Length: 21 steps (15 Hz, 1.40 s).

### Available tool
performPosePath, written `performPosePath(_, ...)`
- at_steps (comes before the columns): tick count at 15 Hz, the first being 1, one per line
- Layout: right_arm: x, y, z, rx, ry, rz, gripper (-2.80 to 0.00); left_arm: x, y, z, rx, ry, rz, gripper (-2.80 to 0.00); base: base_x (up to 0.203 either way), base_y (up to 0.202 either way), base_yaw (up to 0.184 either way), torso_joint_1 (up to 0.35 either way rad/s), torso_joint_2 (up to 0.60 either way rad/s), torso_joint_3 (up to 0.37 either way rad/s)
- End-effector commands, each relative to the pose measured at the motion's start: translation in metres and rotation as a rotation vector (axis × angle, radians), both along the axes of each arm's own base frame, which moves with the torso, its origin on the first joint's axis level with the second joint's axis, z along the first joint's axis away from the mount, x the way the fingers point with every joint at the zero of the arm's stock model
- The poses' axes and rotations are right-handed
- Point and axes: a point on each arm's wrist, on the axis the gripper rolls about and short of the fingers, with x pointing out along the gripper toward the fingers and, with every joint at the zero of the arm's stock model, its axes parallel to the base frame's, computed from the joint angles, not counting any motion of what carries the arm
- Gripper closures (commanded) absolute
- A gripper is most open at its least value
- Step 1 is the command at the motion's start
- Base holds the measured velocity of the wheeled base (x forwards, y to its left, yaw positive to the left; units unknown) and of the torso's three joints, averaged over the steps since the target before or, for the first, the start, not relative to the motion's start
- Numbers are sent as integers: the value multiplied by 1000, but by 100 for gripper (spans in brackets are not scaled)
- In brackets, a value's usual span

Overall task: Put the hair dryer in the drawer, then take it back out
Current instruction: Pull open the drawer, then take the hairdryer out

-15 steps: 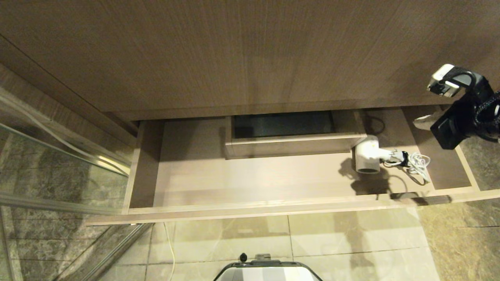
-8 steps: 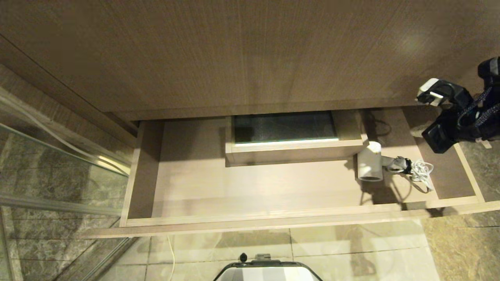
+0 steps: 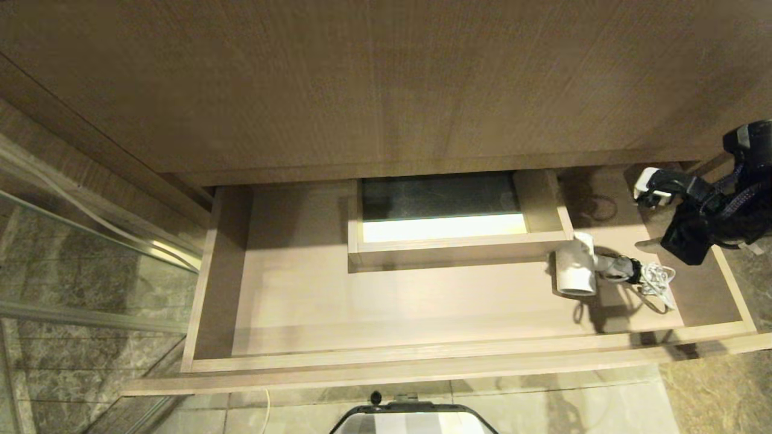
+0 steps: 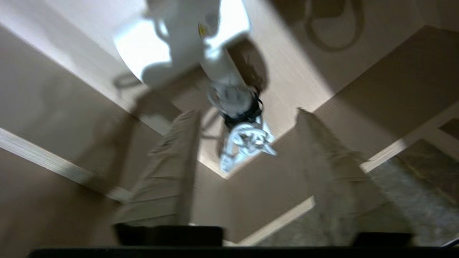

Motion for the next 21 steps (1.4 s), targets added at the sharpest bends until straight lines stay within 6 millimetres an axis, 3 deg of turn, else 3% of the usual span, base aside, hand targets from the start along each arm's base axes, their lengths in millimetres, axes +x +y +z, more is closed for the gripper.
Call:
performPosePath(1, 11, -6, -17, -30, 42, 25, -280, 0, 0, 0, 0, 2, 1, 0, 0, 0, 0, 0, 0, 0)
performPosePath(4, 19, -9, -19, -143, 45, 169, -280, 0, 0, 0, 0, 2, -1, 0, 0, 0, 0, 0, 0, 0)
performPosePath(9, 13, -32, -42, -273, 160, 449, -280, 0, 0, 0, 0, 0, 0, 0, 0, 0, 0, 0, 0, 0)
performPosePath(12, 13, -40, -47, -374, 216, 466, -280, 0, 0, 0, 0, 2, -1, 0, 0, 0, 0, 0, 0, 0)
performPosePath(15, 25, -46, -58, -441, 264, 475, -280, 0, 0, 0, 0, 0, -1, 0, 0, 0, 0, 0, 0, 0)
performPosePath(17, 27, -48, -65, -478, 334, 413, -280, 0, 0, 0, 0, 1, 0, 0, 0, 0, 0, 0, 0, 0)
performPosePath(21, 37, -33, -82, -397, 405, 258, -280, 0, 0, 0, 0, 2, 0, 0, 0, 0, 0, 0, 0, 0)
